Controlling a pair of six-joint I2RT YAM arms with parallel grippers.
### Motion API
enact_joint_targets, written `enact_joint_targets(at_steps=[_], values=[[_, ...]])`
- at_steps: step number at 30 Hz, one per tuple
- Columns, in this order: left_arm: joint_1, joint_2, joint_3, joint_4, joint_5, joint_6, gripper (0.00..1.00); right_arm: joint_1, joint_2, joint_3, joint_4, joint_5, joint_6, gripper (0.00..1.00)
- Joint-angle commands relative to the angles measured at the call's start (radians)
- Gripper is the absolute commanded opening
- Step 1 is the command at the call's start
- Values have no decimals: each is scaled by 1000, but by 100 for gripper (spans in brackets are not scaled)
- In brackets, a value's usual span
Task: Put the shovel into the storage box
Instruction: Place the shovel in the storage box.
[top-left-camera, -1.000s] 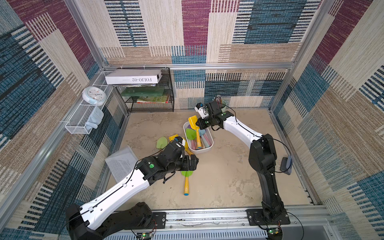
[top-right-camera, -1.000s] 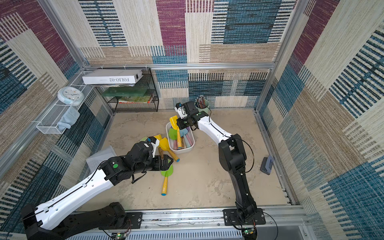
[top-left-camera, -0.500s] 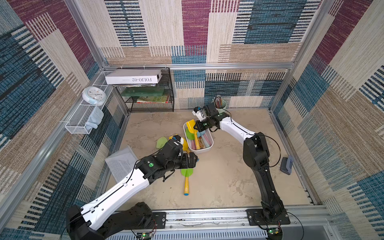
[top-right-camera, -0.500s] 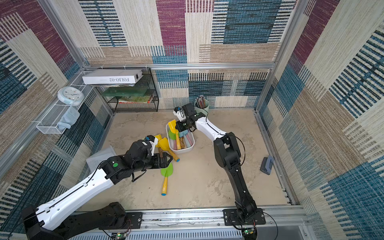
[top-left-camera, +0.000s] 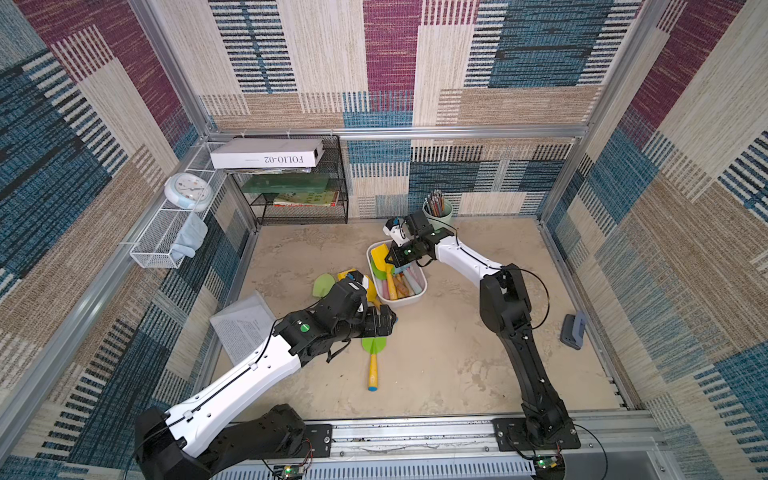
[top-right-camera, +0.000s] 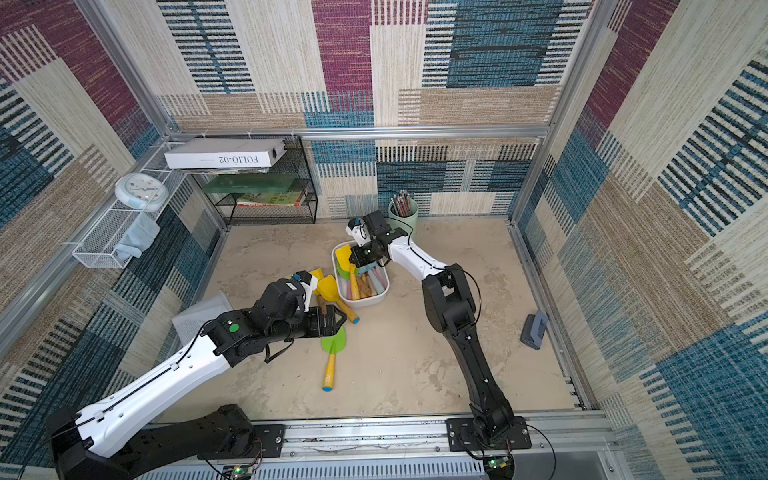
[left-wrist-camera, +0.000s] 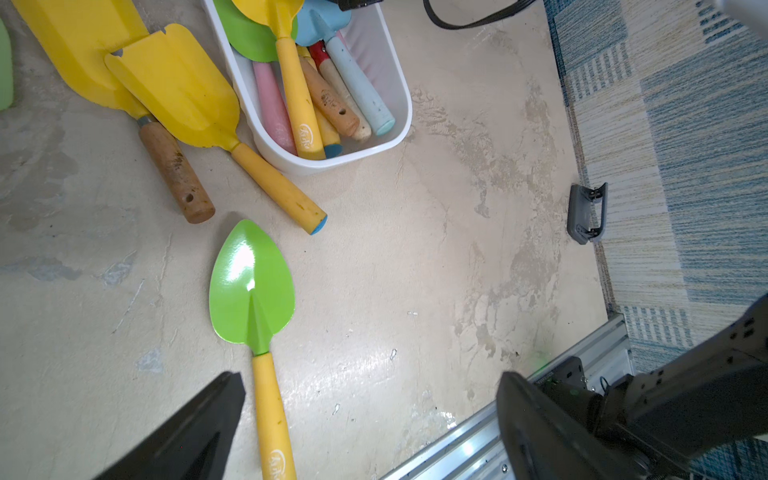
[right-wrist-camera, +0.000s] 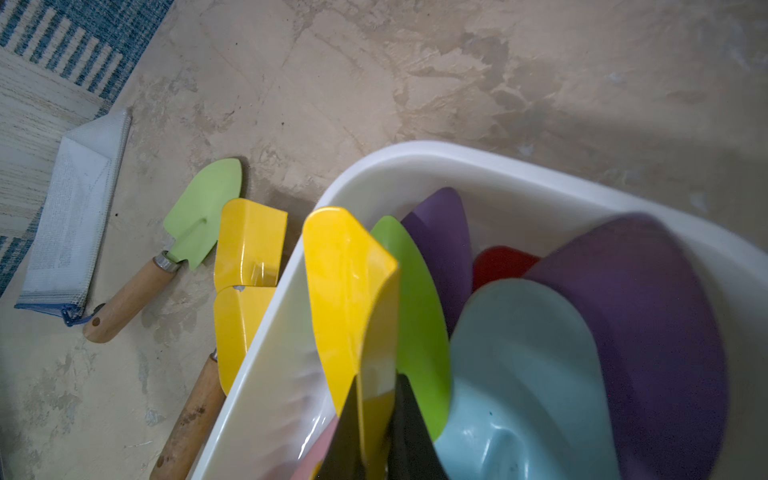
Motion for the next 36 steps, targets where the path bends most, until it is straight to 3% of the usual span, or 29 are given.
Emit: enact_joint_targets(at_steps=[1,12,20,29,36], values=[[2,5,8,-1,8,5,99,0,14,20,-13,5,3,0],[3,37,14,3,30,6,99,-1,32,27,-25,8,6,0],[4,74,28,-20,39,6,99,-4,30,28,-40,28,-1,20],[4,88,26,-39,34,2,99,-5,8,28,-56,43,-4,26],[10,106,39,-103,-43,-12,99,-5,-30,23,-89,82,-12,27]])
